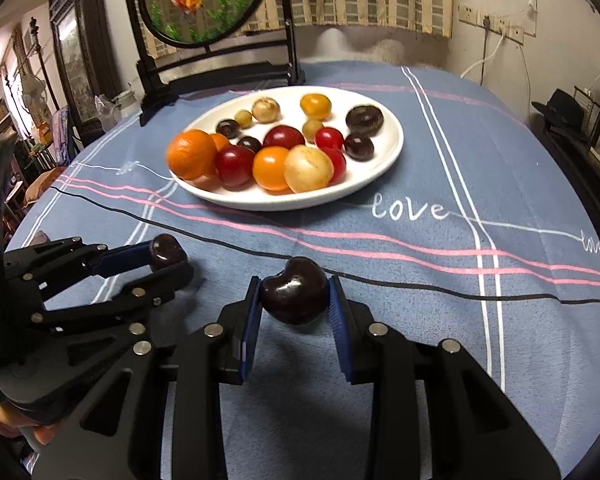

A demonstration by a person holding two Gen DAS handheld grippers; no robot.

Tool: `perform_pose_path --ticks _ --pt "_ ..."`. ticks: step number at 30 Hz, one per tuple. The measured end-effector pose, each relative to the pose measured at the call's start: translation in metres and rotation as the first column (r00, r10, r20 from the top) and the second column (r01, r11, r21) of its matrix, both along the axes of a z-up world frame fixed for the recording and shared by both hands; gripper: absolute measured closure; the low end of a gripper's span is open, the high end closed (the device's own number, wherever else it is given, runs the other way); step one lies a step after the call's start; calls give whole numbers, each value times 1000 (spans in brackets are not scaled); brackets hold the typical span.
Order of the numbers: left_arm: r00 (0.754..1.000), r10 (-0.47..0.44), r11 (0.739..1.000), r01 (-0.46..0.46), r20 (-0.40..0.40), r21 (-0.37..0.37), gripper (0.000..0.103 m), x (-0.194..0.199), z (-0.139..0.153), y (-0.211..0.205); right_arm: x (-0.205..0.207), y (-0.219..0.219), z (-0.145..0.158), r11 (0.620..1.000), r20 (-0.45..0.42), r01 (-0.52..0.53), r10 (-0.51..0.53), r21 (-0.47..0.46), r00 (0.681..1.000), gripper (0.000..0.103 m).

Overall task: Organize fruits
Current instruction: 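Carry both dark cherries onto the plate and open both grippers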

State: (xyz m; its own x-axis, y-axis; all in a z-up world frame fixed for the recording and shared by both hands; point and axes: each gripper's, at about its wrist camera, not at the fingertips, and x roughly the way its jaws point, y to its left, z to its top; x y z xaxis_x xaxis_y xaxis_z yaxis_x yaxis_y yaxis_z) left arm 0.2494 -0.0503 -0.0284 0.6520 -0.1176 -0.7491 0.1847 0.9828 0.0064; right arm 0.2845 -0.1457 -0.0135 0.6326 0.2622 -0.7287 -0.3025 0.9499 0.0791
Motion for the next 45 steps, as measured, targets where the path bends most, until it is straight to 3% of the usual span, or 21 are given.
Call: perform_pose_path --ticks 3,7,12,19,24,25,27,29,33,40,45 --pt "1000 -9 1000 10 28 -29 70 -6 15 8 -2 5 11 999 16 -31 30 32 999 70" --pt "998 -9 998 13 68 -57 70 4 42 24 6 13 38 997 109 -71 67 34 992 70" --pt "993 17 997 -8 118 -82 70 60 73 46 45 19 63 997 177 -55 44 58 983 70" --pt "1000 16 997 -14 24 -80 70 159 48 42 107 22 51 997 141 -27 16 78 990 70" --pt "1000 10 995 -13 -26 -102 69 185 31 42 133 18 39 996 107 -8 -1 84 994 70" --pt "1000 12 995 -15 -28 -101 67 187 30 42 138 17 36 996 103 -3 -6 85 995 70" --pt "1000 24 995 -24 -5 -98 41 187 32 42 143 15 34 996 97 4 -13 90 995 70" --pt "997 57 996 -53 49 -79 33 182 40 45 147 15 32 995 88 3 -11 95 996 70" --pt "991 107 991 -100 81 -85 15 176 51 53 156 22 28 996 76 -9 2 93 997 70" --pt "984 137 985 -124 110 -122 12 168 61 64 165 29 23 997 65 -32 27 70 997 68" --pt "982 160 980 -145 102 -137 11 167 60 69 165 26 25 999 70 -24 21 49 997 54"
